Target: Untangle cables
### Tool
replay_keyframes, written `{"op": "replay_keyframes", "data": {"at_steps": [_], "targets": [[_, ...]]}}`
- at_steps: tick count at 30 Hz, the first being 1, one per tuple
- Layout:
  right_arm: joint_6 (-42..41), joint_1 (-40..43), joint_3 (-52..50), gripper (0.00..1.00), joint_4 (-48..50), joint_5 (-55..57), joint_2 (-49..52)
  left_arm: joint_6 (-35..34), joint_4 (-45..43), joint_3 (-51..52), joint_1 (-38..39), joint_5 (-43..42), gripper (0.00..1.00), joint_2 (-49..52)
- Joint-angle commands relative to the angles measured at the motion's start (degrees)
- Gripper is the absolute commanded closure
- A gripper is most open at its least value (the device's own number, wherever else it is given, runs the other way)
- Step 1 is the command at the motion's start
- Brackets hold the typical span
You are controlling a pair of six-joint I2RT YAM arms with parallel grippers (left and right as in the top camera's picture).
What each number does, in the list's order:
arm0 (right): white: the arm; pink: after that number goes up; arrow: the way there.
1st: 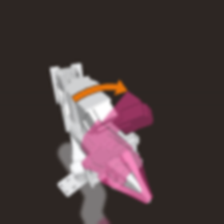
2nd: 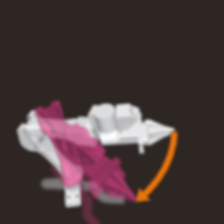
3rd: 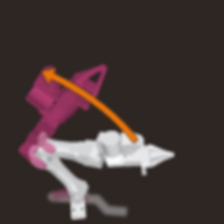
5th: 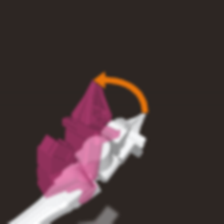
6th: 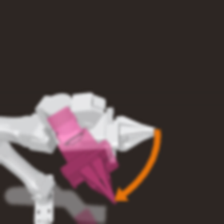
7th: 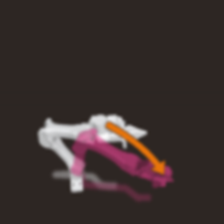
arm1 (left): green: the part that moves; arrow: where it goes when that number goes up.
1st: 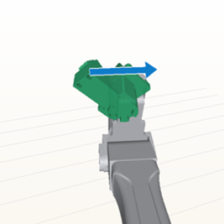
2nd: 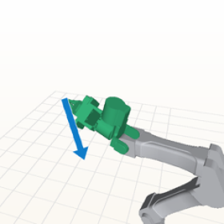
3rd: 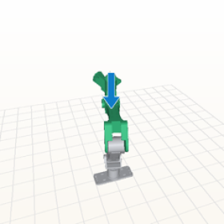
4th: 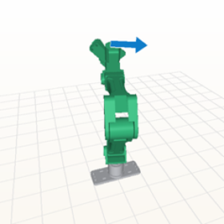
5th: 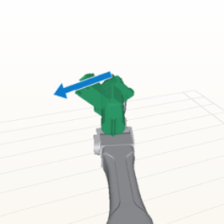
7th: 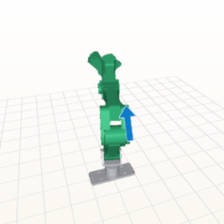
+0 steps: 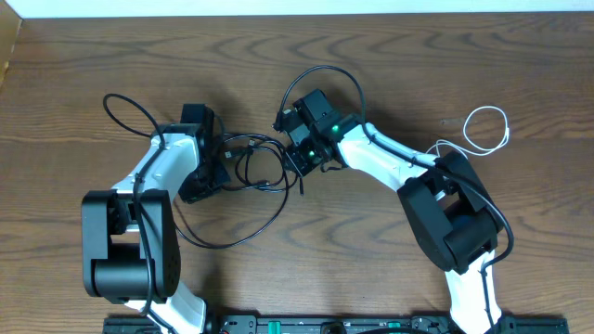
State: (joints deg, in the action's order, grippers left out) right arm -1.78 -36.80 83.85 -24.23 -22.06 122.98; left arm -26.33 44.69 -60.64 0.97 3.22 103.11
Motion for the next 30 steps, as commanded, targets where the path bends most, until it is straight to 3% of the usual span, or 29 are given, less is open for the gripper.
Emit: {"op": "replay_keyframes", "data": {"at_steps": [1, 4, 8, 23, 28, 30], "targets": [[0.15, -0.37, -0.28, 0.87, 2.73, 5.97, 0.79, -1.86, 0.24, 0.24, -0.02, 0.72, 0.92, 0.61], [0.15, -0.24, -0.28, 0.71, 7.34, 6.32, 0.79, -1.6, 0.24, -0.42, -0.02, -7.87, 0.92, 0.61], [0.15, -0.28, -0.28, 0.62, 12.81, 6.34, 0.79, -1.57, 0.37, -0.44, -0.02, -14.16, 0.92, 0.61], [0.13, -1.18, -0.28, 0.57, 18.69, 6.34, 5.64, -1.64, 2.43, 0.81, -0.02, -14.21, 0.84, 0.61], [0.13, -1.33, -0.28, 0.63, 19.5, 6.36, 6.58, -1.66, 2.64, 0.81, 0.0, -14.21, 0.83, 0.61], [0.13, -1.33, -0.28, 0.82, 19.69, 6.36, 6.93, -1.73, 2.62, 0.81, 0.04, -14.21, 0.83, 0.61]]}}
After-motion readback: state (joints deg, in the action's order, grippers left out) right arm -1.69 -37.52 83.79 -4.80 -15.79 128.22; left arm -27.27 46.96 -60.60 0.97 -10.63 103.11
